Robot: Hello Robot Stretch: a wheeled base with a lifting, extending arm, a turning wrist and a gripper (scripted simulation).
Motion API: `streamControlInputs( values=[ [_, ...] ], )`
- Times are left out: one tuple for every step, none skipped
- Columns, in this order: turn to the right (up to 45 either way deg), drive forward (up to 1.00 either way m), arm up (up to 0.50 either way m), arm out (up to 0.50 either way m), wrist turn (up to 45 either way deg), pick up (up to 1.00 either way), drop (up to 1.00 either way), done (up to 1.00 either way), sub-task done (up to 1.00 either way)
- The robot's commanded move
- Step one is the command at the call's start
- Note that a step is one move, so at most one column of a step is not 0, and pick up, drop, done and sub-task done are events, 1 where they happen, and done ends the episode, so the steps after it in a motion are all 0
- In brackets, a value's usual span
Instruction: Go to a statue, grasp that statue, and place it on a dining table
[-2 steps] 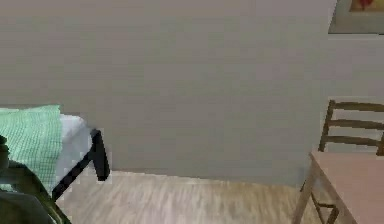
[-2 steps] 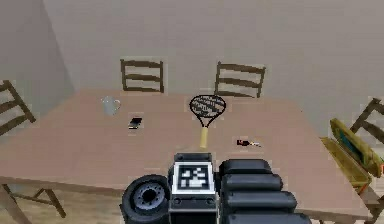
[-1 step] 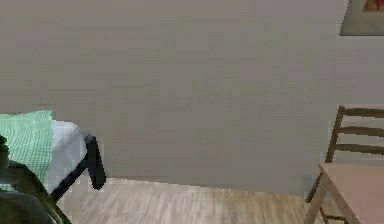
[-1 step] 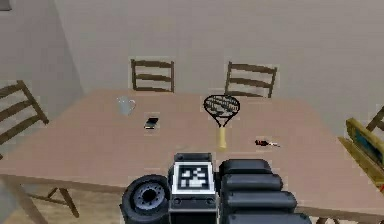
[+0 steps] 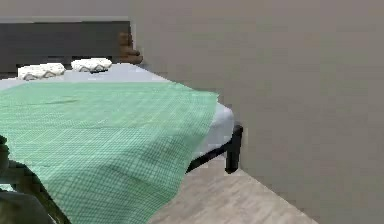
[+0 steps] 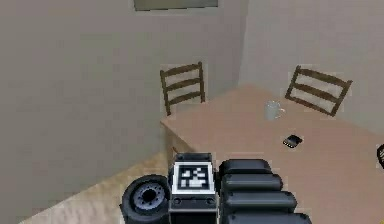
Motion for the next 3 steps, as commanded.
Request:
streamControlInputs(
  values=[
    [-39.0,0.00,0.00,0.00,0.0,0.00,0.00,0.00,0.00],
    [45.0,0.00,0.00,0.00,0.0,0.00,0.00,0.00,0.00],
    [36.0,0.00,0.00,0.00,0.0,0.00,0.00,0.00,0.00]
  ],
)
